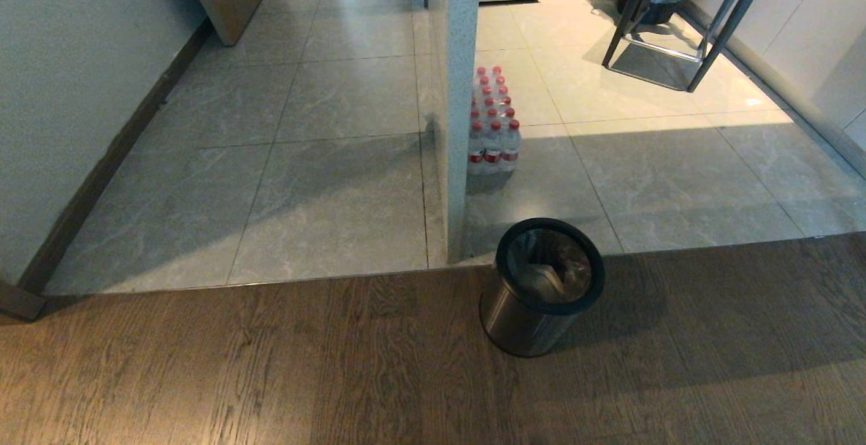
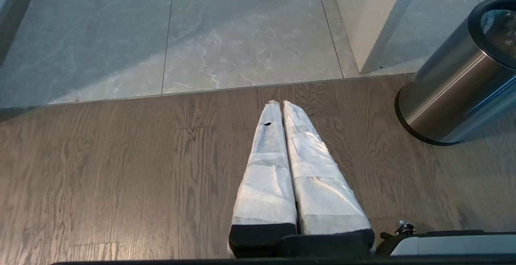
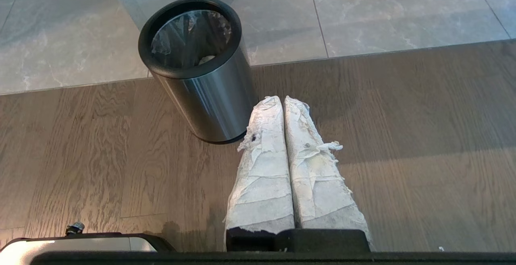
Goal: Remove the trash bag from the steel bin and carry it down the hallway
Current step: Place the outer trash can on the ground
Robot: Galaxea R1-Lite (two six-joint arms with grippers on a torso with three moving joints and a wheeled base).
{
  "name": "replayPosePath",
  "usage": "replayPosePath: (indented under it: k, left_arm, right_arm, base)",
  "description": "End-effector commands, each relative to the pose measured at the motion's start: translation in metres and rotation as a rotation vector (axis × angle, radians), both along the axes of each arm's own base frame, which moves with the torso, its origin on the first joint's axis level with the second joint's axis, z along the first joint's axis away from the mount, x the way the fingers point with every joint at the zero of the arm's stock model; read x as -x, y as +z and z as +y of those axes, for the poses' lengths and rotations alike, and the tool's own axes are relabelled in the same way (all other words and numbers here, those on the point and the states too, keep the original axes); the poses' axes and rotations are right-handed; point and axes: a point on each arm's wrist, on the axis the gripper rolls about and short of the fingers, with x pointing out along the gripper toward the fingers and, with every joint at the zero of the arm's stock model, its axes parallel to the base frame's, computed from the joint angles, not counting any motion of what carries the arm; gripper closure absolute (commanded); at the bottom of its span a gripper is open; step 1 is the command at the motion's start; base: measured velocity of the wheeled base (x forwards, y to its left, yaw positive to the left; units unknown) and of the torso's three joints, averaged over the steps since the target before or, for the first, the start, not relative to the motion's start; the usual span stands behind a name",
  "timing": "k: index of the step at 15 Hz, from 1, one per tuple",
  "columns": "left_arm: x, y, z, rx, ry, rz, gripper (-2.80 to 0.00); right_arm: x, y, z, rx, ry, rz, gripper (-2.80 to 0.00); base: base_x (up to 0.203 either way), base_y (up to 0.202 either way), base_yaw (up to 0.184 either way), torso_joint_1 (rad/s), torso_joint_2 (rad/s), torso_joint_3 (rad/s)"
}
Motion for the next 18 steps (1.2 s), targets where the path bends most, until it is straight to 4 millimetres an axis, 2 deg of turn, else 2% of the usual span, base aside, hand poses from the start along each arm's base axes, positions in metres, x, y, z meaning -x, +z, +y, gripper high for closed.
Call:
replayPosePath:
  k: [1,3,4,6,7,8,10,11,13,16,18]
  left_arm:
    - [0.0,0.0,0.0,0.001,0.0,0.0,0.0]
    - [0.0,0.0,0.0,0.0,0.0,0.0,0.0]
    - [0.0,0.0,0.0,0.0,0.0,0.0,0.0]
    - [0.0,0.0,0.0,0.0,0.0,-0.001,0.0]
    - [0.0,0.0,0.0,0.0,0.0,0.0,0.0]
    - [0.0,0.0,0.0,0.0,0.0,0.0,0.0]
    - [0.0,0.0,0.0,0.0,0.0,0.0,0.0]
    - [0.0,0.0,0.0,0.0,0.0,0.0,0.0]
    - [0.0,0.0,0.0,0.0,0.0,0.0,0.0]
    - [0.0,0.0,0.0,0.0,0.0,0.0,0.0]
    - [0.0,0.0,0.0,0.0,0.0,0.0,0.0]
  right_arm:
    - [0.0,0.0,0.0,0.005,0.004,-0.002,0.0]
    - [0.0,0.0,0.0,0.004,0.003,0.002,0.0]
    - [0.003,0.009,0.0,0.005,0.007,-0.022,0.0]
    - [0.009,0.056,0.001,0.006,0.034,-0.076,0.0]
    - [0.008,0.087,0.001,0.003,0.043,-0.068,0.0]
    - [-0.001,0.122,0.001,-0.003,0.052,-0.023,0.0]
    - [-0.042,0.179,0.002,-0.02,0.082,0.136,0.0]
    - [-0.071,0.193,0.003,-0.028,0.114,0.25,0.0]
    - [-0.133,0.195,0.01,-0.043,0.199,0.49,0.0]
    - [-0.217,0.17,0.035,-0.048,0.332,0.72,0.0]
    - [-0.257,0.149,0.051,-0.077,0.437,0.799,-2.8]
  base:
    - [0.0,0.0,0.0,0.0,0.0,0.0]
    - [0.0,0.0,0.0,0.0,0.0,0.0]
    - [0.0,0.0,0.0,0.0,0.0,0.0]
    - [0.0,0.0,0.0,0.0,0.0,0.0]
    - [0.0,0.0,0.0,0.0,0.0,0.0]
    - [0.0,0.0,0.0,0.0,0.0,0.0]
    - [0.0,0.0,0.0,0.0,0.0,0.0]
    - [0.0,0.0,0.0,0.0,0.0,0.0]
    - [0.0,0.0,0.0,0.0,0.0,0.0]
    - [0.0,0.0,0.0,0.0,0.0,0.0]
    - [0.0,0.0,0.0,0.0,0.0,0.0]
